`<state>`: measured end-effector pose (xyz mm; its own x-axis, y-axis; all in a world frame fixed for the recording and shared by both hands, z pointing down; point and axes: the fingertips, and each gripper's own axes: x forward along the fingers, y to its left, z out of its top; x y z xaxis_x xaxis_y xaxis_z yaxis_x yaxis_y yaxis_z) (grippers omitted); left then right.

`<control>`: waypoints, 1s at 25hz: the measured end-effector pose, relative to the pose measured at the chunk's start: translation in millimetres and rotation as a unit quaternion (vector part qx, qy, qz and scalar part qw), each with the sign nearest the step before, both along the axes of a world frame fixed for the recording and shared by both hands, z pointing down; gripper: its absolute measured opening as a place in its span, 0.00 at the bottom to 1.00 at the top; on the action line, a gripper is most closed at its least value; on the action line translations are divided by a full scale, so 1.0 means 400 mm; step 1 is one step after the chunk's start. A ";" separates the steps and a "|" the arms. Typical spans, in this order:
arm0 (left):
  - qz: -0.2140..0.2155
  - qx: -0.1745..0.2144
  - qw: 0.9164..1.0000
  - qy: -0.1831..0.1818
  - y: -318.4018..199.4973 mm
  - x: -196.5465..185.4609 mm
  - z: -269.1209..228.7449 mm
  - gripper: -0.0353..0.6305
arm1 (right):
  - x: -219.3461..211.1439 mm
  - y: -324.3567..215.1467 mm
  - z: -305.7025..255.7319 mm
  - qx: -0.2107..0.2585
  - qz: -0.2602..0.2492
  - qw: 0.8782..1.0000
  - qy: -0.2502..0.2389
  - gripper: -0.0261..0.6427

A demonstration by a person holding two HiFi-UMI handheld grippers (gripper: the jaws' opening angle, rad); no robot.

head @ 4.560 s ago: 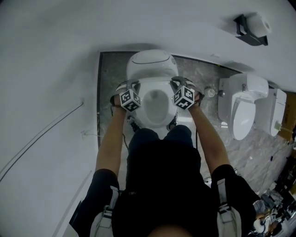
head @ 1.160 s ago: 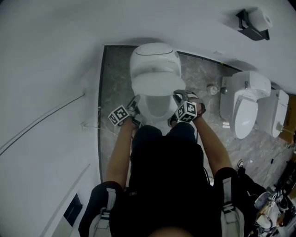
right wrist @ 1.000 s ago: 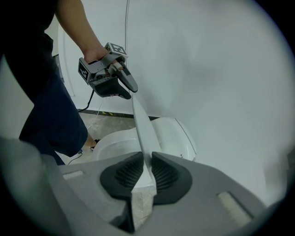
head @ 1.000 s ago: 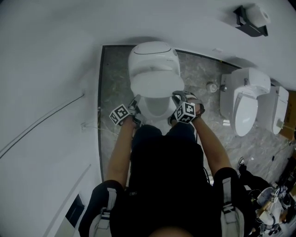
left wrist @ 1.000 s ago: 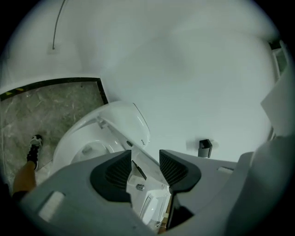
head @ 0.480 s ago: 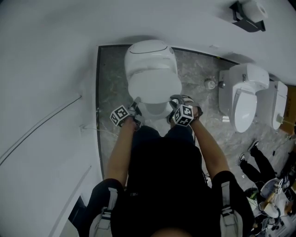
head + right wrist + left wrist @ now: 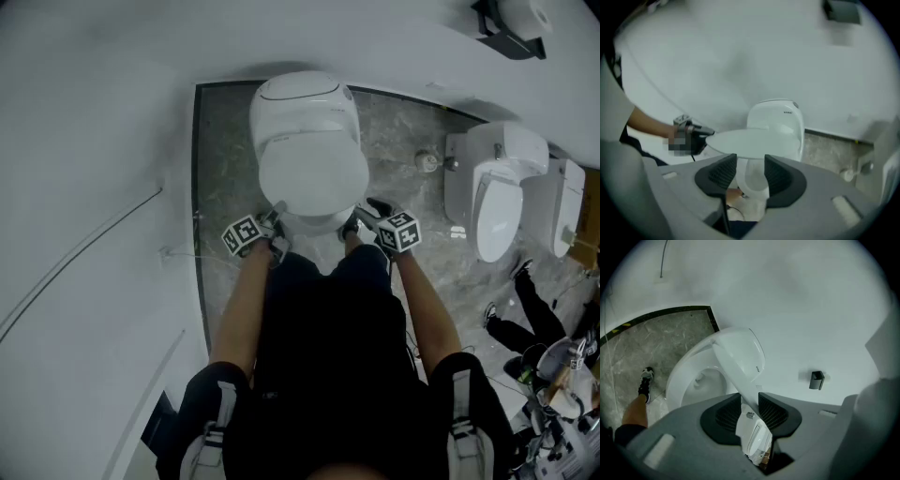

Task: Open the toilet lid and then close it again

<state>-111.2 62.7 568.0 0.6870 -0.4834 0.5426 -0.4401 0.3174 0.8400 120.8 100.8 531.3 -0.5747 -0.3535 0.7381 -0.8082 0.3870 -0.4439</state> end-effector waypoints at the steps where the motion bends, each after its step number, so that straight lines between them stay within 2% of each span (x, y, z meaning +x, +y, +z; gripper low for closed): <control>1: 0.003 -0.002 1.000 0.000 0.006 0.000 0.006 0.24 | 0.019 0.003 0.014 -0.024 0.051 0.998 -0.031 0.32; 3: 0.010 -0.004 1.000 -0.002 0.015 -0.002 0.013 0.24 | 0.048 0.005 0.039 -0.071 0.151 0.981 -0.095 0.32; 5: 0.021 -0.006 1.000 -0.005 0.022 -0.004 0.019 0.24 | 0.062 0.003 0.058 -0.111 0.236 0.952 -0.161 0.32; 7: 0.035 -0.008 0.999 -0.007 0.030 -0.003 0.027 0.24 | 0.065 -0.002 0.074 -0.138 0.286 0.924 -0.211 0.32; 9: 0.049 -0.012 0.999 -0.008 0.043 0.000 0.039 0.24 | 0.061 -0.001 0.099 -0.158 0.302 0.912 -0.229 0.32; 13: 0.062 -0.026 0.998 -0.010 0.077 -0.001 0.075 0.24 | 0.052 0.020 0.169 -0.194 0.314 0.904 -0.216 0.32; 16: 0.070 -0.032 0.997 -0.015 0.092 -0.002 0.103 0.24 | 0.057 0.032 0.210 -0.205 0.324 0.902 -0.197 0.16; 25: 0.098 -0.058 0.993 -0.025 0.159 -0.012 0.189 0.24 | 0.049 0.095 0.294 -0.231 0.317 0.898 -0.200 0.14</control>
<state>-116.1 126.5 643.4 0.7327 -0.2759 0.6222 -0.5424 0.3154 0.7786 140.5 138.7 649.0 -0.6169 -0.4128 0.6701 -0.5419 -0.3946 -0.7420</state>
